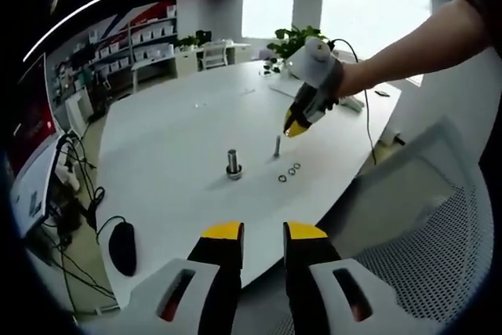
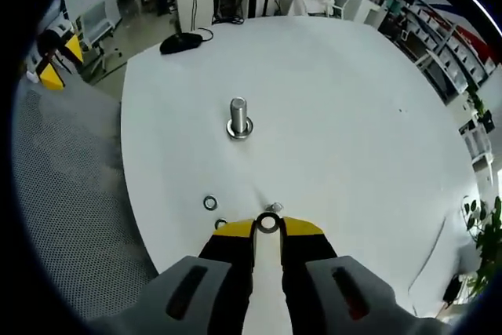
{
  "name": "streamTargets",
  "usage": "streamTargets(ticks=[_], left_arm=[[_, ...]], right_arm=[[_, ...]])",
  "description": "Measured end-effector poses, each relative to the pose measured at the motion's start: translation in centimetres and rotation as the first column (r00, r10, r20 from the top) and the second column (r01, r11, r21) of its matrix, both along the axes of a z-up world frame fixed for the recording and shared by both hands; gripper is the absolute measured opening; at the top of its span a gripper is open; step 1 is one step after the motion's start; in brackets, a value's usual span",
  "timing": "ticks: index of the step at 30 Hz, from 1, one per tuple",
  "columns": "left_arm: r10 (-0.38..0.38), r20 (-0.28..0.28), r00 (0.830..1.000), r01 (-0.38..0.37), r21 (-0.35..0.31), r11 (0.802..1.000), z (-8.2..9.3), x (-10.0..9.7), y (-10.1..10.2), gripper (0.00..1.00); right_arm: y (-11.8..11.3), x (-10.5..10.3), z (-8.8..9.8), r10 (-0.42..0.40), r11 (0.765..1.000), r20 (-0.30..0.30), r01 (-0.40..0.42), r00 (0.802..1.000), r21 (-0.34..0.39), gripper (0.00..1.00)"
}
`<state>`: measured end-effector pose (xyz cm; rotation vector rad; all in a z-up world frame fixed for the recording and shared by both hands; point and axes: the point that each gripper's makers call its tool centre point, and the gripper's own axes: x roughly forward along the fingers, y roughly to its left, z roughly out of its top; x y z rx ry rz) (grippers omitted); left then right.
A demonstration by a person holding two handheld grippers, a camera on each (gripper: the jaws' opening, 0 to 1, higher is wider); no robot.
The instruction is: Place the washer onto the threaded stud by aligning its center hole with the stud, sliding it down to the base, and recovering from edge contact or off-axis alignment until the washer reaches the visible bottom stop.
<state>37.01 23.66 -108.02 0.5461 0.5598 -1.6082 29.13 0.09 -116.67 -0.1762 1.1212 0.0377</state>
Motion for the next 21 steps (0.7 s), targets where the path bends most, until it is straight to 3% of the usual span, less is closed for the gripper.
streamTargets(ticks=[21], left_arm=[[-0.017,0.040,0.999,0.017,-0.004,1.000,0.3,-0.2,0.1,0.18]], right_arm=[[-0.4,0.8,-1.1,-0.003,1.000,-0.032,0.002,0.999,-0.026,0.14]])
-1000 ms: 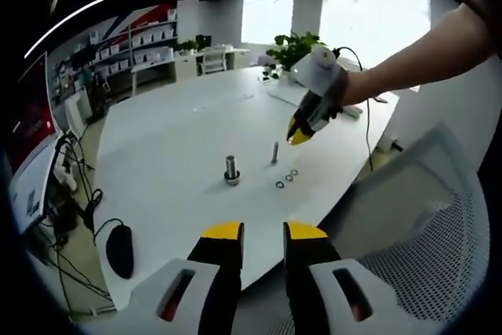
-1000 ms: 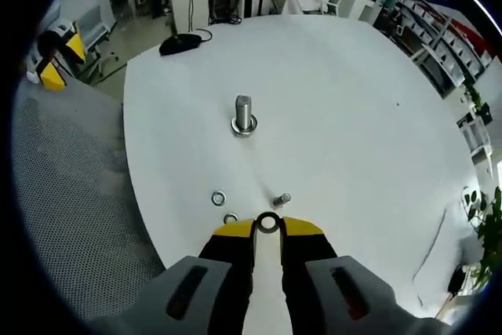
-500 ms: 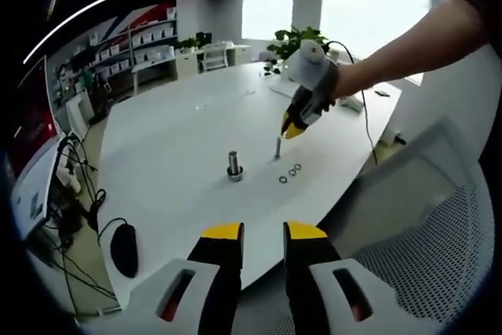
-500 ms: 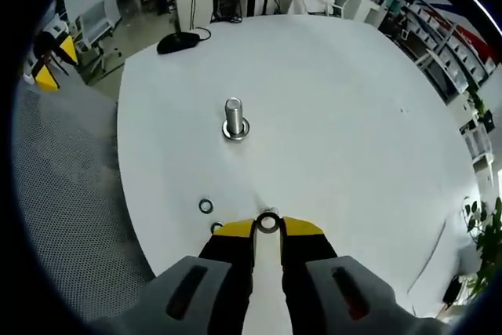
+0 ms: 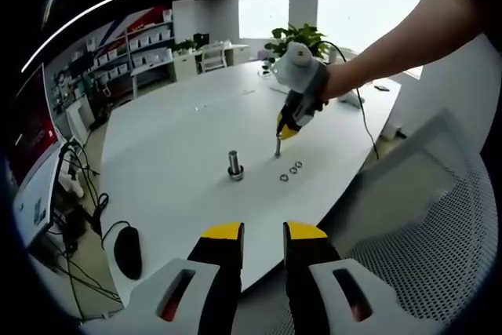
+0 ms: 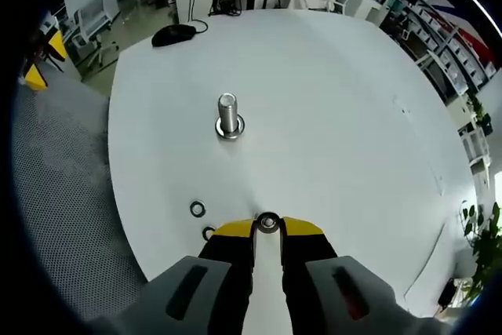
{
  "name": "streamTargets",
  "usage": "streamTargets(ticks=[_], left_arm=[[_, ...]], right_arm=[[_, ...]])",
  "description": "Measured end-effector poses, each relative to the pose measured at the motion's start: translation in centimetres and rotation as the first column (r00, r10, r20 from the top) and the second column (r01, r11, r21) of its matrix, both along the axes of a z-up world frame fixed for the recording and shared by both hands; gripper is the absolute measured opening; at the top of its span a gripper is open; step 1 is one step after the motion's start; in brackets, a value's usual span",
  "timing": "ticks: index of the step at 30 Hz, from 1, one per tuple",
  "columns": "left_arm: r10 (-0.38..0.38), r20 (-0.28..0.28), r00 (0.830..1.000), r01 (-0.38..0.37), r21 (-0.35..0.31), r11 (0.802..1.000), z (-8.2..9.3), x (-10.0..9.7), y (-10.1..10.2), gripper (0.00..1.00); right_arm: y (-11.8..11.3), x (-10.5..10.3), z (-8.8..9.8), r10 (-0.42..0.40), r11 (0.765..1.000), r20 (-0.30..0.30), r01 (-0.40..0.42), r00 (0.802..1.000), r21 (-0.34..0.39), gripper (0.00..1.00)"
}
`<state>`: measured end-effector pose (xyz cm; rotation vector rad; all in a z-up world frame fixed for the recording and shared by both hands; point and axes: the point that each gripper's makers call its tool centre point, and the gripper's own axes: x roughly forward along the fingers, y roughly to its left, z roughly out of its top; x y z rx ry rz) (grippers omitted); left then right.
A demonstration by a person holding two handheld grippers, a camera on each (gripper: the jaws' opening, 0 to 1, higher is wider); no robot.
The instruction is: Place the washer onto the threaded stud by aligning its center hole with the stud, sliding it down to the base, and recovering from edge contact or off-axis alignment until the washer reaches the visible bottom stop.
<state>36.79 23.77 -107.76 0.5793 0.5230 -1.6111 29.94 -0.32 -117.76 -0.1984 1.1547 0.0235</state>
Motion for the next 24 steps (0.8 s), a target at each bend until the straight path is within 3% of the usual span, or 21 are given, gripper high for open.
streamTargets(ticks=[13,18,20,24], left_arm=[[0.000,-0.001,1.000,0.000,0.004,1.000,0.3,-0.3,-0.1,0.18],[-0.001,-0.010,1.000,0.001,0.004,1.000,0.3,-0.4,-0.1,0.18],[-0.004,-0.004,1.000,0.004,0.008,1.000,0.2,-0.4,-0.1,0.18],[-0.002,-0.012,1.000,0.002,0.011,1.000,0.1,-0.3,-0.1,0.18]], right_arm=[[-0.1,0.6,-1.5,0.026,0.999,-0.044,-0.026,0.999,0.020,0.14],[-1.1,0.3,-3.6,-0.001,0.999,-0.067,0.004,0.998,0.044,0.14],[0.3,-0.2,-3.2,0.000,0.999,-0.081,0.003,0.997,0.046,0.14],[-0.2,-0.1,-4.6,0.007,0.999,-0.105,-0.003,0.994,0.041,0.15]])
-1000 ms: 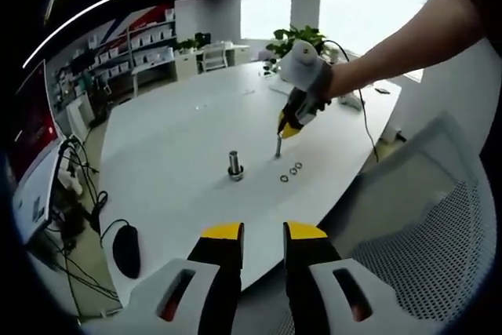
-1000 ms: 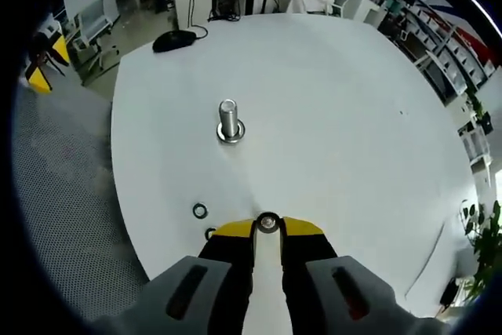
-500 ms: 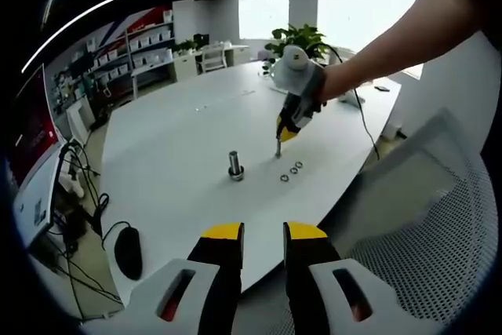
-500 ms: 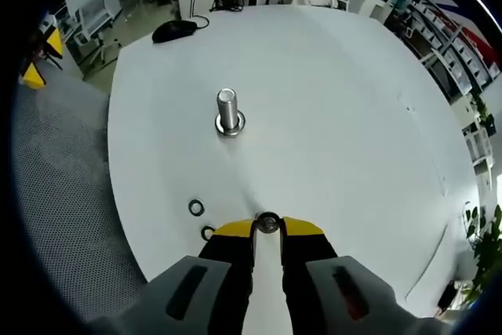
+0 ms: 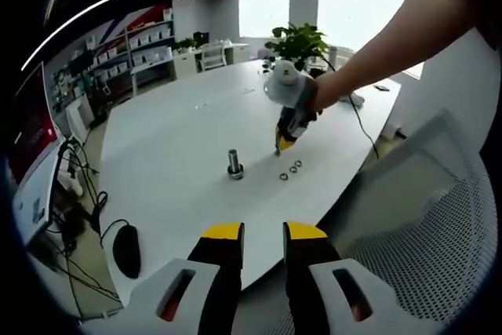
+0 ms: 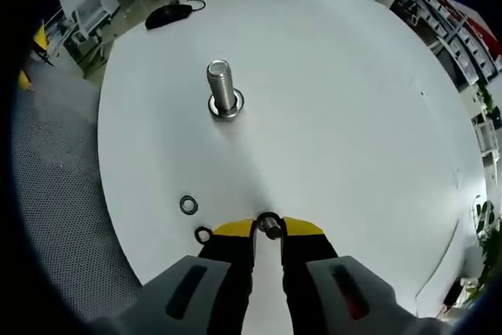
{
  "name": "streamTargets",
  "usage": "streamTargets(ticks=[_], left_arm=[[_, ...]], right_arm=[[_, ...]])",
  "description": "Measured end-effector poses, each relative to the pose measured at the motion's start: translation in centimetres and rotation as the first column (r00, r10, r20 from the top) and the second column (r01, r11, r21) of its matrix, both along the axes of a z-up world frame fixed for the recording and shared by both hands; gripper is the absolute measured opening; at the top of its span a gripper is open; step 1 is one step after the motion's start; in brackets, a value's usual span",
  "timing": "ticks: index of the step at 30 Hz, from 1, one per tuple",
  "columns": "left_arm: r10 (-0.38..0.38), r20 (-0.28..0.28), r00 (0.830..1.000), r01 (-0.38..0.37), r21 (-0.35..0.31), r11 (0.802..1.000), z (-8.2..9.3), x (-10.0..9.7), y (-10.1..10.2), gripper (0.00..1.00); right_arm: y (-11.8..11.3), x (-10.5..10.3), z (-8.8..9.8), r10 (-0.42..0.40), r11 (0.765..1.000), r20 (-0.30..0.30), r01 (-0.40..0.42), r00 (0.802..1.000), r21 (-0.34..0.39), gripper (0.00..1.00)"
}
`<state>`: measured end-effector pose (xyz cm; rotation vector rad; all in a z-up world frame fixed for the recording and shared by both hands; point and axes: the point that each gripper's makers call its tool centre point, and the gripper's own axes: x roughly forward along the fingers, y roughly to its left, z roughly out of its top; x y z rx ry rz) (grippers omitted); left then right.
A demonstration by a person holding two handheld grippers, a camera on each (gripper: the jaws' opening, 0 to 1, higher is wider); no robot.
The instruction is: Place the washer onto the threaded stud by aligning its center hole with the stud, sliding it down to the base, and recovering from edge contact or off-axis alignment until the washer reaches the visible bottom stop.
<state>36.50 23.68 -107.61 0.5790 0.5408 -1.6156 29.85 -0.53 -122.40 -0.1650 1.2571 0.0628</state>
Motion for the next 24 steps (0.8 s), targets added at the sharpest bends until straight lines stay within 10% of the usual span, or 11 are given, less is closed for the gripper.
streamTargets(ticks=[24], left_arm=[[0.014,-0.044,0.999,-0.015,-0.022,1.000,0.1,0.2,-0.3,0.18]], right_arm=[[-0.1,-2.7,-0.3,-0.099,0.995,-0.013,0.100,0.995,0.020,0.25]])
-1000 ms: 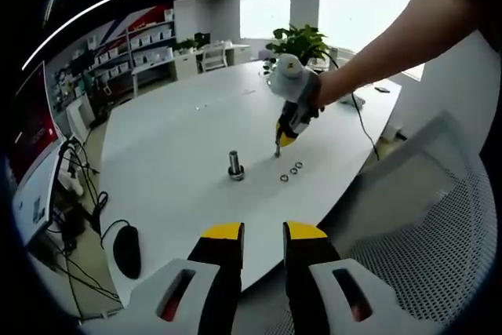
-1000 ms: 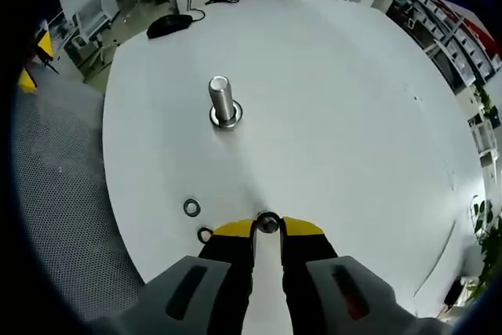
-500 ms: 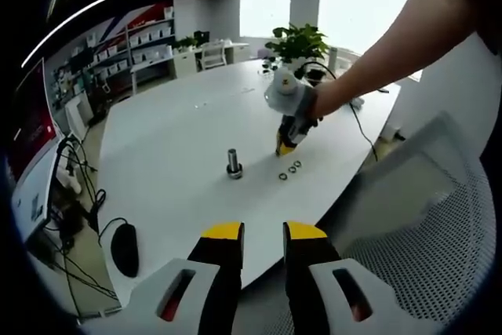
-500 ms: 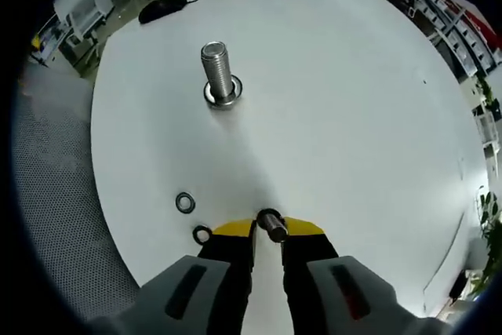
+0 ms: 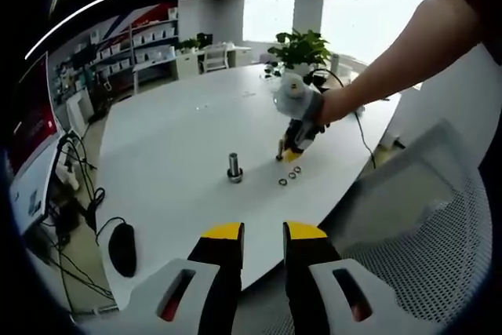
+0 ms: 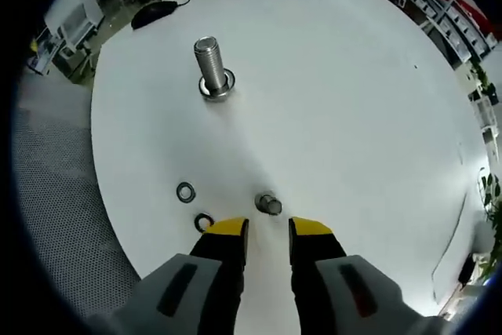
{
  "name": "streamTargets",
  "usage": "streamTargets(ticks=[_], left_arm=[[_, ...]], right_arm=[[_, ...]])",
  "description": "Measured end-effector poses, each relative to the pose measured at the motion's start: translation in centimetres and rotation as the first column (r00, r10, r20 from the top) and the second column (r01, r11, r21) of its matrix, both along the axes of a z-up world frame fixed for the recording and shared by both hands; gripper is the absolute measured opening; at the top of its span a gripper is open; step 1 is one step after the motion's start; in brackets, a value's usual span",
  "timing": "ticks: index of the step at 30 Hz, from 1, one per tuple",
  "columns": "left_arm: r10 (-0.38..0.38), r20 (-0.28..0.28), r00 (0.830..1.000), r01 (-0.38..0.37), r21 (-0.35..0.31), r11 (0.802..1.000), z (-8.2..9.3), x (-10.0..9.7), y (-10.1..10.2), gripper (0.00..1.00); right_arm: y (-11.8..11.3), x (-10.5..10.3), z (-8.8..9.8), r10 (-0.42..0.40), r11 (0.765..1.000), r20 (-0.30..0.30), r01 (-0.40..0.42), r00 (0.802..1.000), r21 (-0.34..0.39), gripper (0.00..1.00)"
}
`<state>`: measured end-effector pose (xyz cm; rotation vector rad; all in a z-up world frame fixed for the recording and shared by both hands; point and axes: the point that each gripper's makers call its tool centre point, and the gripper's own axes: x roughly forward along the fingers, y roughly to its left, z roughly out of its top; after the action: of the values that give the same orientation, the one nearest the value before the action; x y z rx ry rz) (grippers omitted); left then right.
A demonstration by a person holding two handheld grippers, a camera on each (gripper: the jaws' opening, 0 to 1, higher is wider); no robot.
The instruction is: Place the washer onto the threaded stud by aligning its center hole with the stud, sliding it down to the base, and recovering from edge contact or off-axis alignment until the washer reaches the visible bottom stop.
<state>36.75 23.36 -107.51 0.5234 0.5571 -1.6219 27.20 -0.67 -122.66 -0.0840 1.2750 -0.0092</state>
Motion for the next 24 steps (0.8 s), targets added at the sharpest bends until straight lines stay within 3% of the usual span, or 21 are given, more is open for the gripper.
streamTargets(ticks=[2,4,8,12,14,16,20,24], left_arm=[[0.001,-0.001,1.000,-0.001,0.003,1.000,-0.1,0.1,0.0,0.18],[0.001,-0.002,1.000,-0.001,-0.001,1.000,-0.1,0.2,0.0,0.18],[-0.003,-0.007,1.000,0.003,-0.003,1.000,-0.2,0.2,0.0,0.18],[-0.006,-0.011,1.000,0.005,-0.008,1.000,-0.2,0.2,0.0,0.18],[-0.006,-0.009,1.000,0.006,-0.009,1.000,-0.2,0.3,0.1,0.18],[-0.006,-0.007,1.000,0.006,-0.008,1.000,-0.3,0.3,0.1,0.18],[-0.007,-0.004,1.000,0.007,-0.008,1.000,-0.4,0.4,0.1,0.18],[-0.005,-0.002,1.000,0.005,-0.013,1.000,-0.3,0.4,0.1,0.18]], right_arm=[[0.8,-0.1,-0.2,0.023,0.999,0.023,-0.023,0.999,0.030,0.26],[0.5,-0.5,-1.0,0.037,0.998,0.010,-0.037,0.999,0.041,0.26],[2.7,-1.7,-0.6,0.056,0.995,0.003,-0.056,0.998,0.081,0.26],[3.4,-1.8,-0.6,0.069,0.993,0.005,-0.069,0.998,0.095,0.26],[3.2,-1.2,-1.4,0.093,0.992,0.002,-0.093,0.996,0.087,0.26],[4.1,-1.4,-0.6,0.102,0.992,0.004,-0.102,0.995,0.081,0.26],[3.4,-1.2,-1.9,0.139,0.988,-0.040,-0.136,0.990,0.068,0.25],[3.7,-1.6,-1.5,0.199,0.979,-0.065,-0.196,0.978,0.049,0.23]])
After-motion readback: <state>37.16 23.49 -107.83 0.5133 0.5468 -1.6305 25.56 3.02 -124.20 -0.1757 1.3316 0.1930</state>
